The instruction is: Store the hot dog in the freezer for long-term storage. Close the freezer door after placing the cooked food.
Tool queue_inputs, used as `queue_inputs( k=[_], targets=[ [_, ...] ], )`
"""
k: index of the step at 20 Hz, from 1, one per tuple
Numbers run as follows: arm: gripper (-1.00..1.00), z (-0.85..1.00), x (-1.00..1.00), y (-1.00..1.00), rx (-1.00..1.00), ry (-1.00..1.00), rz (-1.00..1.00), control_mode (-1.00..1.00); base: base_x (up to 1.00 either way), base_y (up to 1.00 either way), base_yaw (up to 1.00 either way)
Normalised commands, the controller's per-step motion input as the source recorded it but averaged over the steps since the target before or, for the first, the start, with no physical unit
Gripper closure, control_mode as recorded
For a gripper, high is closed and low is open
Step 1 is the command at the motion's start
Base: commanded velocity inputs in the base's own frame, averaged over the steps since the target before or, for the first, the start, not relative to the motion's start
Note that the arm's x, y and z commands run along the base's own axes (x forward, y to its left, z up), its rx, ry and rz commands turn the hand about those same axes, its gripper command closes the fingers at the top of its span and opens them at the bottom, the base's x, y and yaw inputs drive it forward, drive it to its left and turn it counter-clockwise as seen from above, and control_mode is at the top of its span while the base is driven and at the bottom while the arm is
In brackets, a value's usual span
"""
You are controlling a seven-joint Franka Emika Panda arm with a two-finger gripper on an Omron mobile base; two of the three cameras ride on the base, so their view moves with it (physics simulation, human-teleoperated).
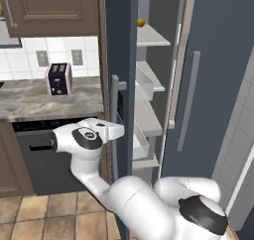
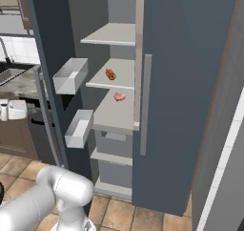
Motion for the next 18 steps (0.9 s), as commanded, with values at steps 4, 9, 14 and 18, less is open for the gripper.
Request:
queue_inputs(
  k=[4,9,14,18],
  targets=[
    [-1.0,-0.01,0.45,0.03,0.0,0.1,-0.16,-1.0,0.0,0.0,0.0],
    [-1.0,0.0,0.41,0.0,0.0,0.1,-0.11,-1.0,0.0,0.0,0.0],
    [-1.0,0.0,0.37,0.0,0.0,0.06,-0.09,-1.0,0.0,0.0,0.0],
    [-1.0,0.0,0.33,0.0,0.0,0.02,-0.06,-1.0,0.0,0.0,0.0]
  ],
)
